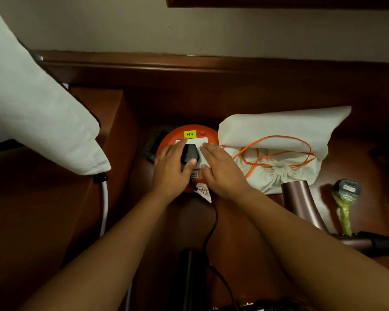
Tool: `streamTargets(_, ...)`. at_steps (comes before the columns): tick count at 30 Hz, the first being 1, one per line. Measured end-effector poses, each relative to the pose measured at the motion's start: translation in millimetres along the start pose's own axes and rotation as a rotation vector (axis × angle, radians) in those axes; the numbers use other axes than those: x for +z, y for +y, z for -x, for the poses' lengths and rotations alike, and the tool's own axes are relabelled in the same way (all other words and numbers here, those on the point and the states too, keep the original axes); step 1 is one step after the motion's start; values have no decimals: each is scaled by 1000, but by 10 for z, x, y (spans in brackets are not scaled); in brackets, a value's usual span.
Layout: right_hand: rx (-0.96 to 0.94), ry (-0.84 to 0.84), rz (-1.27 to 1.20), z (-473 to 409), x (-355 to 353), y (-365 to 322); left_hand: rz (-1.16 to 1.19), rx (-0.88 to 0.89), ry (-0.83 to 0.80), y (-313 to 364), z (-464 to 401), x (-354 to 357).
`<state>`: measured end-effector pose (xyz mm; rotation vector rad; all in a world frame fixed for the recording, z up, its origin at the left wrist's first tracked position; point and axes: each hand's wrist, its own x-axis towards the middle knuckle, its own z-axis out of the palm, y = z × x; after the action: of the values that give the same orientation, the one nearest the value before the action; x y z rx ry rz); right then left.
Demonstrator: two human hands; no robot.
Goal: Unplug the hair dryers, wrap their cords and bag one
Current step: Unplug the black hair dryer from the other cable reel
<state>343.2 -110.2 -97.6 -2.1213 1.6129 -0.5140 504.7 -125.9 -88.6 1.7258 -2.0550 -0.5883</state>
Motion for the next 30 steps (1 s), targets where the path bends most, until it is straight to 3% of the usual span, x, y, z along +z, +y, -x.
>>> streamTargets(9,23,16,36,-7,155,61,143,32,52,-92,51,116)
streamTargets(30,54,9,63,-48,149,62,211,-18,20,-100,35,30)
